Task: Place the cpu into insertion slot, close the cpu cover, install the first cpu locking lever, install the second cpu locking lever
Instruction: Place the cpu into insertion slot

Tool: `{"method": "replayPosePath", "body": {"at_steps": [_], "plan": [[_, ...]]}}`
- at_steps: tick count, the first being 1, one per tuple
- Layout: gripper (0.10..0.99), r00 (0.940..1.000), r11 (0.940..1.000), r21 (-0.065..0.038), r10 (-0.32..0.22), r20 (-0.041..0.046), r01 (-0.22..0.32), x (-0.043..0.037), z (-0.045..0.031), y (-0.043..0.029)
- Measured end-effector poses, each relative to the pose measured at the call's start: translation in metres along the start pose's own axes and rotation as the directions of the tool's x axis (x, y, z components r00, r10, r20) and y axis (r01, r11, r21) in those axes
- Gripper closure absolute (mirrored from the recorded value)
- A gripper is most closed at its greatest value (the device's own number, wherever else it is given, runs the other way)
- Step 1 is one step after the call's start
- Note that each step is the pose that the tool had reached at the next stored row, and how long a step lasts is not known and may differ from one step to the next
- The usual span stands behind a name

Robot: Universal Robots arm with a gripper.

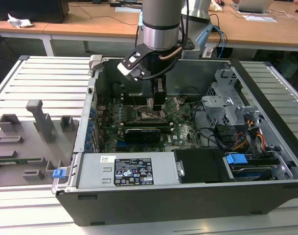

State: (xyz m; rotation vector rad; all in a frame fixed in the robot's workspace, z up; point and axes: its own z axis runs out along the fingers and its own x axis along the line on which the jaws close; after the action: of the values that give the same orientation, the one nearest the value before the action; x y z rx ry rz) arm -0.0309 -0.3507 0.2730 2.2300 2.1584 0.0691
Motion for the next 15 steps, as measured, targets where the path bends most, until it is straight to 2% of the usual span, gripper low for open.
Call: {"method": "replayPosePath", "body": {"at_steps": [15], "plan": [[0.561,1.0000,1.0000,0.000,0.000,-0.0001,0.000,0.0000,0.0052,-0.0003]]}}
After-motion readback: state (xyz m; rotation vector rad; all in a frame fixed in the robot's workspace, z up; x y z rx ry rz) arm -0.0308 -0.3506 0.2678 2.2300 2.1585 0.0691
